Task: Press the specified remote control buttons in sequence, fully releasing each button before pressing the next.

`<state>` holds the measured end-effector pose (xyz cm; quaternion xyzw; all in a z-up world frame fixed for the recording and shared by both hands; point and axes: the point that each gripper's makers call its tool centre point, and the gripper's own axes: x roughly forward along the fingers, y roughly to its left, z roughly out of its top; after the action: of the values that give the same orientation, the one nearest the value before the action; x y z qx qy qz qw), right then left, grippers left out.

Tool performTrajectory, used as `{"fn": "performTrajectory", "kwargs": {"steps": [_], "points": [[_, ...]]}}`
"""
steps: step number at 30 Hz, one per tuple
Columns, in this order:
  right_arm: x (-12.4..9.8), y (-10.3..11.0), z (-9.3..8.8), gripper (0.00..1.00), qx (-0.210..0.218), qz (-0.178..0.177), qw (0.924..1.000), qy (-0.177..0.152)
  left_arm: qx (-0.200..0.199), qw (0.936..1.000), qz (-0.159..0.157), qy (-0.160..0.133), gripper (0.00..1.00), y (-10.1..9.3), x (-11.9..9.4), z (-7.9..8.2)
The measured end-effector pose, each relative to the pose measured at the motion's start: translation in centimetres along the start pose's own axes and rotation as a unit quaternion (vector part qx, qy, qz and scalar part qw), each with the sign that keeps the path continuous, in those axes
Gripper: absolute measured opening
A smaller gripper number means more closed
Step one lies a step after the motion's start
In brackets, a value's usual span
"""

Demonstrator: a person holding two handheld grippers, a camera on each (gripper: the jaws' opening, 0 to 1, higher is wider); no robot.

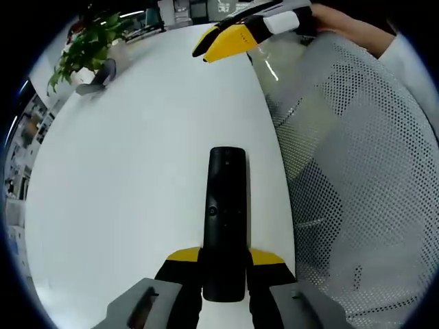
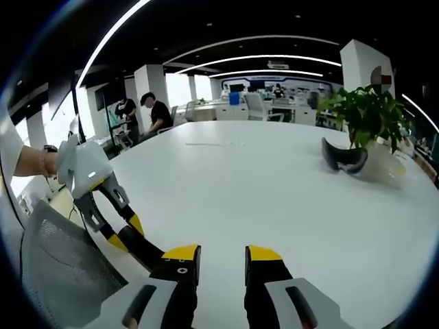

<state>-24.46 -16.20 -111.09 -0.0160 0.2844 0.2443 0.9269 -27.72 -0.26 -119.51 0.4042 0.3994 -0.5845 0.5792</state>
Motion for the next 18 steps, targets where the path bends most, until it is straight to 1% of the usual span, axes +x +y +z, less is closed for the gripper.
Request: {"fn": "performTrajectory", "kwargs": {"steps": [8,13,15,18], "points": [[0.1,0.2,-0.2,0.23,-0.002,0.005,1.0,0.005,-0.001,1.0,-0.001,-0.004,0.23,-0.7,0.0,0.1],[0.3,0.7,-0.6,0.22,-0.013,0.017,0.9996,0.018,-0.002,1.0,0.0,-0.001,0.23,-1.2,0.0,0.2],[0.5,1.2,-1.0,0.22,-0.017,0.029,0.999,0.029,-0.003,1.0,0.0,-0.001,0.23,-1.3,0.0,0.2],[0.8,2.3,-1.7,0.2,-0.019,0.061,0.9967,0.05,-0.002,1.0,0.002,-0.002,0.23,-1.5,0.0,0.2]]}}
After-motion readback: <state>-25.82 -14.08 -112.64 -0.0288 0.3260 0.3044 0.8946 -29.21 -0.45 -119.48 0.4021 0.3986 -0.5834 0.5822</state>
